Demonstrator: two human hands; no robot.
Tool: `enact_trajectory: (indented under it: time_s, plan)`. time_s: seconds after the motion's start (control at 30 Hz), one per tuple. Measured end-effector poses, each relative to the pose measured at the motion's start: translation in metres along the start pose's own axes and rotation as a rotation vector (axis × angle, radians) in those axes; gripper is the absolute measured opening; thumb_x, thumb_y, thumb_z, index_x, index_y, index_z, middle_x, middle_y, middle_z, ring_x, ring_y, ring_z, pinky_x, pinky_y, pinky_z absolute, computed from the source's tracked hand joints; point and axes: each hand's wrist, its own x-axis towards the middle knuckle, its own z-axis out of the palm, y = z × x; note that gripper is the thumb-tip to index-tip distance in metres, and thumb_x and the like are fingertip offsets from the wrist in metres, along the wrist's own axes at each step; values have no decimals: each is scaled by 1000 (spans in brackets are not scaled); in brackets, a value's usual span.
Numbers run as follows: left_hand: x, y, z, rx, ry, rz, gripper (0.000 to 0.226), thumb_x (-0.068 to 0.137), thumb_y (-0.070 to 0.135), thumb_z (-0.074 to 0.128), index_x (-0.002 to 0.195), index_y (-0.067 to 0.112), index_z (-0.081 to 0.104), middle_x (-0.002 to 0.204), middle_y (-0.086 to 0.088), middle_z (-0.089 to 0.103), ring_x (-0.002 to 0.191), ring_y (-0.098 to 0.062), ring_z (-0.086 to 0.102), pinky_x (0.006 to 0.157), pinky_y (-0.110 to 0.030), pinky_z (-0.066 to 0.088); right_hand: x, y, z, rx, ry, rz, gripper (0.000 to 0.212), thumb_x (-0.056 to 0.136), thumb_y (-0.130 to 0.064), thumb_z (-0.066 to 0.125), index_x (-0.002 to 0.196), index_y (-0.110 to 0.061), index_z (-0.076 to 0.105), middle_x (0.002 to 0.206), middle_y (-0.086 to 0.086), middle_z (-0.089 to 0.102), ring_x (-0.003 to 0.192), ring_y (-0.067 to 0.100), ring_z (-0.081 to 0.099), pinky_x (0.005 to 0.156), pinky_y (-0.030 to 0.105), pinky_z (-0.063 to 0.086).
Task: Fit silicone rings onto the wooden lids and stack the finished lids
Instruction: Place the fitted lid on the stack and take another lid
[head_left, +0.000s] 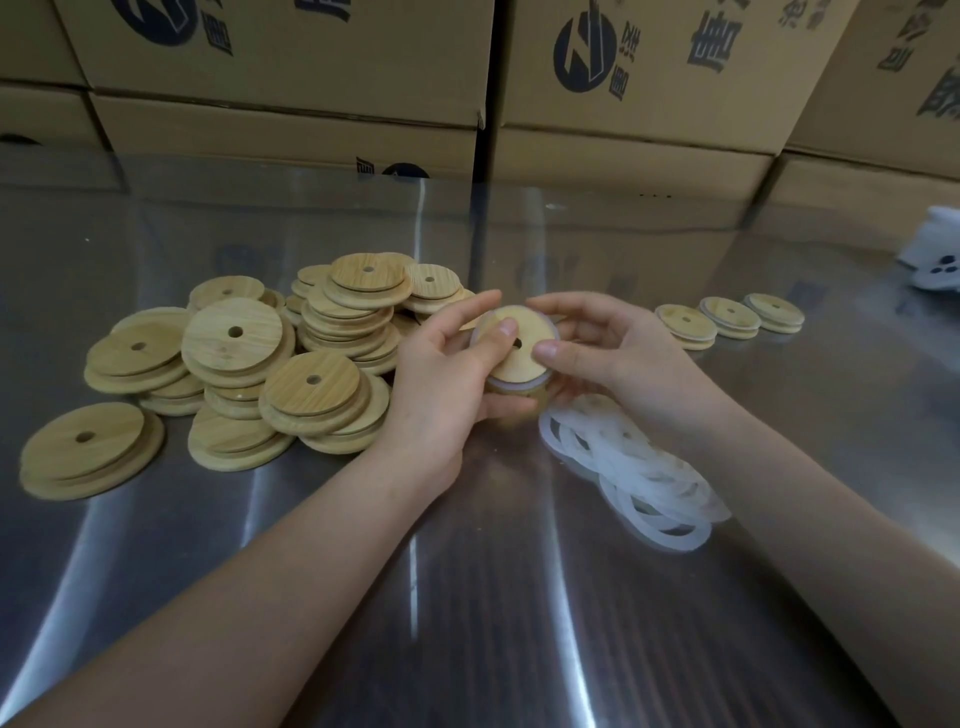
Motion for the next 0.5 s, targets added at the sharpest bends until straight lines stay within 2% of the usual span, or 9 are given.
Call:
enact_trajectory:
  time_s: [0.13, 0.23, 0.4, 0.5]
  plan:
    - [1, -1, 0, -3, -31, -4, 41, 93, 13, 65, 132, 22, 57, 99, -2, 74, 90, -17, 74, 63, -30, 60, 2, 0, -4, 91, 62, 1, 40, 84, -8, 71, 120, -21, 63, 83, 10, 68, 63, 23, 63, 61, 32, 55]
    - [1, -2, -1, 60, -37, 7, 41, 93, 16, 65, 132, 24, 56, 93, 1, 75, 85, -15, 74, 65, -32, 61, 4, -1, -8, 161, 140, -3, 42, 86, -4, 70, 122, -22, 62, 76, 10, 66, 58, 21, 62, 57, 30, 55]
    - [-1, -2, 1, 215, -40, 1, 14, 96, 17, 61, 108, 23, 65, 100, 1, 72, 74, -13, 74, 62, -27, 61, 8, -1, -21, 204, 364, 11, 23, 91, -5, 64, 111, -13, 70, 75, 8, 68, 59, 18, 64, 59, 28, 56]
    - [-3, -4, 2, 278, -71, -1, 13, 97, 13, 58, 94, 20, 69, 95, 0, 73, 67, -10, 71, 60, -26, 58, 11, 0, -33, 185, 514, 15, 14, 94, -5, 62, 103, -11, 70, 73, 5, 72, 58, 13, 66, 59, 25, 58]
